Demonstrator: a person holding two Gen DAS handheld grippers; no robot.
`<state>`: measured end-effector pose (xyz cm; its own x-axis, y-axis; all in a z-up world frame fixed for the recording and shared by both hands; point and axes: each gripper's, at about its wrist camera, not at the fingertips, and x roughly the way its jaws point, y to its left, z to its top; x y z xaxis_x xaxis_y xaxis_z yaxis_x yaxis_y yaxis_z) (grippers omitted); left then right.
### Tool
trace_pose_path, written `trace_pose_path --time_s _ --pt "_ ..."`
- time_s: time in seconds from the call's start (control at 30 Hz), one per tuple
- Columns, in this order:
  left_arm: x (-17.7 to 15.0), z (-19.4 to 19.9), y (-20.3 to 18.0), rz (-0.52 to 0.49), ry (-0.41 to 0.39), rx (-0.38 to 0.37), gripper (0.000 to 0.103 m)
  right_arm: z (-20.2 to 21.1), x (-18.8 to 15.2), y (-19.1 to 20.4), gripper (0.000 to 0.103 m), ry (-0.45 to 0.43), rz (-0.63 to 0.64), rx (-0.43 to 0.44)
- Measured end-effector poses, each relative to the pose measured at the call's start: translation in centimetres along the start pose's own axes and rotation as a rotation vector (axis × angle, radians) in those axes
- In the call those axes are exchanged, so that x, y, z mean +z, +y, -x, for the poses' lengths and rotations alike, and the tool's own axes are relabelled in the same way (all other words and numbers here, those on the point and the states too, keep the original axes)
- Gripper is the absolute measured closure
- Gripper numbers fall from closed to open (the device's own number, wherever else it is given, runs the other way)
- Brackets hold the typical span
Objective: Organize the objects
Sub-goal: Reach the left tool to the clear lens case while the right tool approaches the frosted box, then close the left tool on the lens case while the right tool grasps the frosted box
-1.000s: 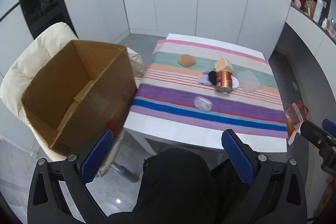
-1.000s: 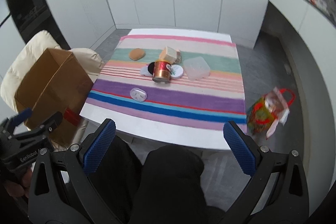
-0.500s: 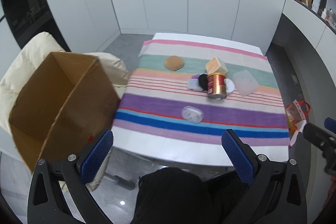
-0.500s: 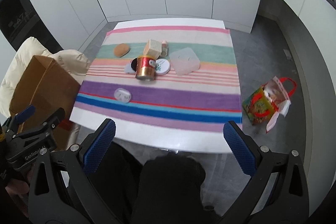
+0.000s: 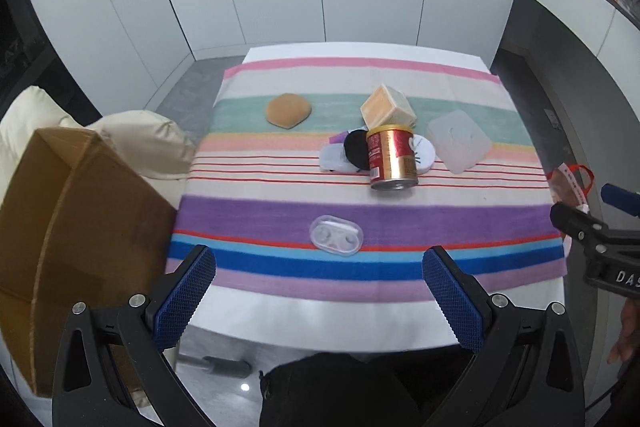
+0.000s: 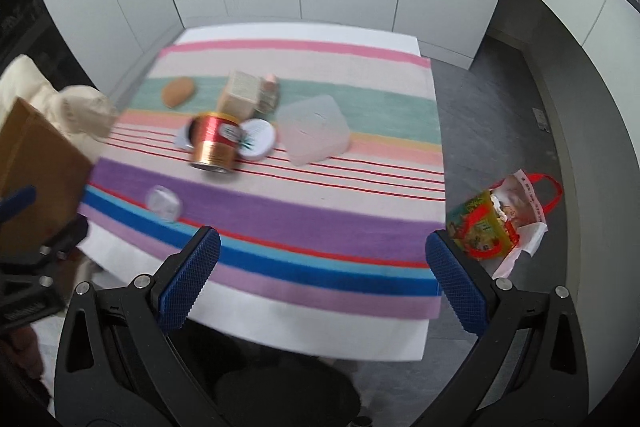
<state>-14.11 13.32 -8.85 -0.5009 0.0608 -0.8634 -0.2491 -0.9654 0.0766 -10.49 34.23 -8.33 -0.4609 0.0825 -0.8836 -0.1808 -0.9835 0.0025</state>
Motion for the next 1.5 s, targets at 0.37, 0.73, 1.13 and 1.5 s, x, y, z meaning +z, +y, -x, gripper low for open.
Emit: trace_pose_path --time_s 0.37,0.73,1.13,1.5 --pt "-0.4 -6.8 0.0 -0.032 0.063 0.011 0.0 -7.0 0.4 -0.1 0.0 0.063 0.028 -0.009" --pt "-1.1 -12.4 -0.7 -0.019 0.159 0.019 0.001 -12.8 1.0 0.5 0.0 0.114 0.071 -0.004" --pt "-0.2 -15.5 0.0 0.025 0.16 -0.071 0.044 -17.2 2.8 0.1 0.0 0.136 0.094 0.003" --pt "1.6 -16.7 -0.2 0.052 0.183 -0.055 0.044 -20.1 6.8 1.4 0.005 0.102 0.091 0.035"
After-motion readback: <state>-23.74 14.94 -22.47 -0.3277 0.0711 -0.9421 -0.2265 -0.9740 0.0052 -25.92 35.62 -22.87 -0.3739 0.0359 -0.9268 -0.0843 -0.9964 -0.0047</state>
